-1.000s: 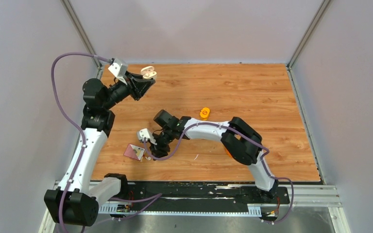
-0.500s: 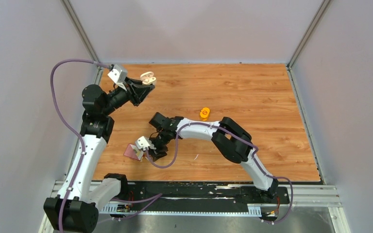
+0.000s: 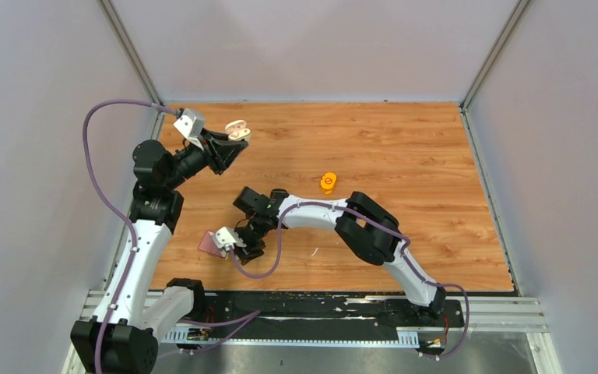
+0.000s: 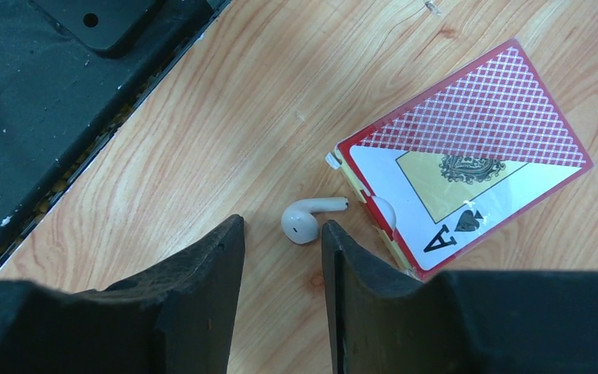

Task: Insert the wireless bluetooth earbuds into the charging case
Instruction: Pick up the right earbud from the center of the board.

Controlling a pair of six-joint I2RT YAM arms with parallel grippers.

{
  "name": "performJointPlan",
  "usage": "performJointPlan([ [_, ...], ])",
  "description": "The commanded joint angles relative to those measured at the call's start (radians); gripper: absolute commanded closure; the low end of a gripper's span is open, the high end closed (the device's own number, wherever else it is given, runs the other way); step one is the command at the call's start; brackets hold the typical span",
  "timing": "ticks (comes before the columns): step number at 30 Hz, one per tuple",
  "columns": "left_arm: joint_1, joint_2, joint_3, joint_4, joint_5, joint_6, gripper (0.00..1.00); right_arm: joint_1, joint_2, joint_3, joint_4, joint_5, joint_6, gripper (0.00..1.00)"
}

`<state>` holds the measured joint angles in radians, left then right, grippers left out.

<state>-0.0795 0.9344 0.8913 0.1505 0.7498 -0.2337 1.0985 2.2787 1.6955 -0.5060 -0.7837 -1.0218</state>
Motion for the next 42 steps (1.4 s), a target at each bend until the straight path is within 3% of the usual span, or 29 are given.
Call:
performJointPlan([
  [1, 0.007, -0.021, -0.003, 0.038, -0.002, -0.009, 1.0, 0.014, 0.024, 0.0, 0.043, 0.027, 0.009, 0.59],
  [5, 0.007, -0.021, -0.005, 0.033, 0.0, -0.009, 1.0, 0.025, 0.029, -0.007, 0.084, 0.051, 0.034, 0.62],
  [15, 0.008, -0.024, -0.011, 0.027, 0.001, -0.006, 1.0, 0.036, 0.013, -0.035, 0.051, 0.121, 0.033, 0.83],
  [21, 0.007, -0.016, -0.024, 0.044, 0.009, -0.001, 1.0, 0.007, -0.143, -0.091, -0.01, 0.142, 0.095, 0.87],
  [26, 0.008, 0.046, -0.019, 0.113, 0.027, -0.021, 1.0, -0.113, -0.304, -0.159, -0.088, 0.051, 0.286, 0.88],
  [32, 0.006, 0.142, 0.013, 0.171, 0.096, -0.038, 1.0, -0.346, -0.414, -0.268, -0.195, -0.172, 0.604, 0.88],
  [38, -0.016, 0.18, -0.086, 0.285, 0.19, 0.075, 0.99, -0.588, -0.491, -0.296, -0.188, -0.361, 0.862, 0.88],
  [42, -0.064, 0.225, -0.142, 0.31, 0.243, 0.211, 0.99, -0.67, -0.537, -0.324, -0.068, -0.456, 1.156, 0.88],
])
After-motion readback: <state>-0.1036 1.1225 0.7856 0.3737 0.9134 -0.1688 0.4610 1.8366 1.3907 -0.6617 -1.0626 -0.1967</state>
